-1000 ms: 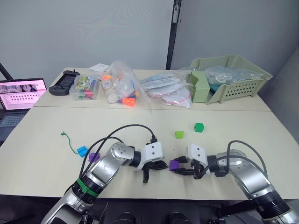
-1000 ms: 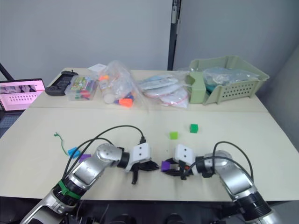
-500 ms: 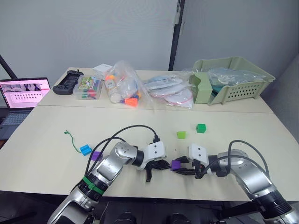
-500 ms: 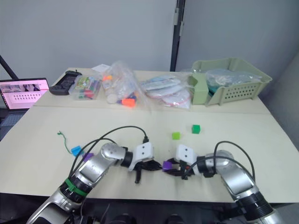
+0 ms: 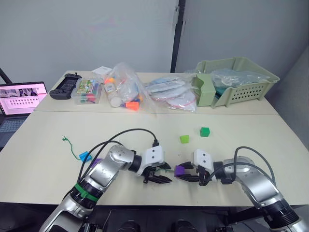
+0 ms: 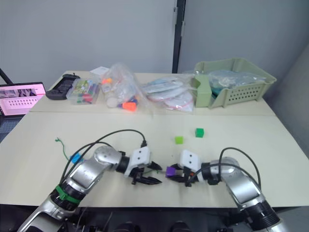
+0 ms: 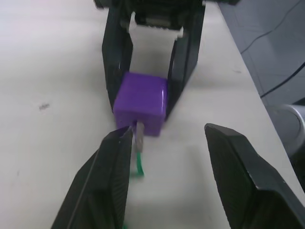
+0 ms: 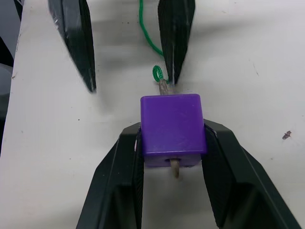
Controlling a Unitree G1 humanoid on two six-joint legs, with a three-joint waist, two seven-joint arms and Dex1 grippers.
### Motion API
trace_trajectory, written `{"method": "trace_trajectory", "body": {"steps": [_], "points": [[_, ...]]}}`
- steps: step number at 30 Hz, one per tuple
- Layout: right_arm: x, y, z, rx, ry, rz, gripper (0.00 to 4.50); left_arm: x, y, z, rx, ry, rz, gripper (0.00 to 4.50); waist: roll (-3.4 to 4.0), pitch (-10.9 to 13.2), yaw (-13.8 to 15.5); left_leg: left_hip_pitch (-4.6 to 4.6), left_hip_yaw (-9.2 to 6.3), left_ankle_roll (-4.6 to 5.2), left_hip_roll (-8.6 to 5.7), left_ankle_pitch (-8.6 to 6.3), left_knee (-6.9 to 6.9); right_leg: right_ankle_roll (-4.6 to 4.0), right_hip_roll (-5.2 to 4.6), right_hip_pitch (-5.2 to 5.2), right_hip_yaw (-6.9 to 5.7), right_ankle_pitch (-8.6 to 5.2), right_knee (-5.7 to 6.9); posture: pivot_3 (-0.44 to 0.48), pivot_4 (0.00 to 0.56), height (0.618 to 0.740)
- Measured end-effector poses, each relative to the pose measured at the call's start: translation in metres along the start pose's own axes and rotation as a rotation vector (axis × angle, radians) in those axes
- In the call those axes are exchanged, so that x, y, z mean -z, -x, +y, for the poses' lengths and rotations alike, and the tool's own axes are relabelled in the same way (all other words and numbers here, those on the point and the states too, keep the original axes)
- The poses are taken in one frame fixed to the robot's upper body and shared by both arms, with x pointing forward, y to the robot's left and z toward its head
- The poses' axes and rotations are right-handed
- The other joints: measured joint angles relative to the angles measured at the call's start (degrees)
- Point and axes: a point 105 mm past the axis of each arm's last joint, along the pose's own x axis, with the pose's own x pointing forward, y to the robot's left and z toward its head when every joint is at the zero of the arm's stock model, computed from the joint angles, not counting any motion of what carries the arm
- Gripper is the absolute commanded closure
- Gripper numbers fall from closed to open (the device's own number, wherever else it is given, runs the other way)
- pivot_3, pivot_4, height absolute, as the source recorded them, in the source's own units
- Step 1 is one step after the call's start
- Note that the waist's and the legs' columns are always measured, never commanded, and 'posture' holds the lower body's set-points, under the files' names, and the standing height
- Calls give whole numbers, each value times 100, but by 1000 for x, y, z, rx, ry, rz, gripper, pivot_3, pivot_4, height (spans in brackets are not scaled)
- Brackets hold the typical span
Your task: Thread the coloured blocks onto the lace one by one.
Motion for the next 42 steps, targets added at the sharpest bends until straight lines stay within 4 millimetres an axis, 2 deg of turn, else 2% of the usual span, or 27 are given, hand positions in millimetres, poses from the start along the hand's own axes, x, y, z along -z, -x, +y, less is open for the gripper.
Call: {"method": "trace_trajectory", "body": {"steps": [7,12,14,16,21,31,38,42], "points": [[0,1,0,0,2,3,3340,3,-5,4,-44,27,-13,1938,0,0,9,-1,0,0,-1,0,0,0,0,0,0,0,0,0,150,740],[0,1,0,1,1,3,3340,3,-6,5,-54,34,-18,3379,0,0,9,0,0,0,-1,0,0,0,-1,0,0,0,0,0,150,740],[0,1,0,2,1,3,3340,3,-7,5,-53,36,-19,4121,0,0,8,-1,0,0,-1,0,0,0,0,0,0,0,0,0,150,740],[0,1,0,3,1,3,3340,3,-7,5,-53,37,-19,4500,0,0,8,-1,1,0,-2,0,0,0,0,0,0,0,0,0,150,740],[0,1,0,4,0,3,3340,4,-7,6,-53,44,-19,4500,0,0,7,-1,1,0,-2,0,0,0,0,0,0,0,-1,0,150,740],[0,1,1,10,-7,7,3340,-6,-23,5,-25,-3,-30,4500,0,0,10,-2,3,0,-2,0,0,0,0,-1,0,0,-1,0,150,740],[-1,1,2,15,-5,7,3340,-4,-27,10,-36,-21,1,4500,0,0,10,-2,9,0,-3,0,0,1,0,0,0,0,-2,0,150,740],[-1,1,2,19,-5,6,3340,-4,-20,14,-55,-20,0,3303,-1,0,8,-2,7,0,-2,0,0,1,0,-1,0,0,-2,0,150,740]]}}
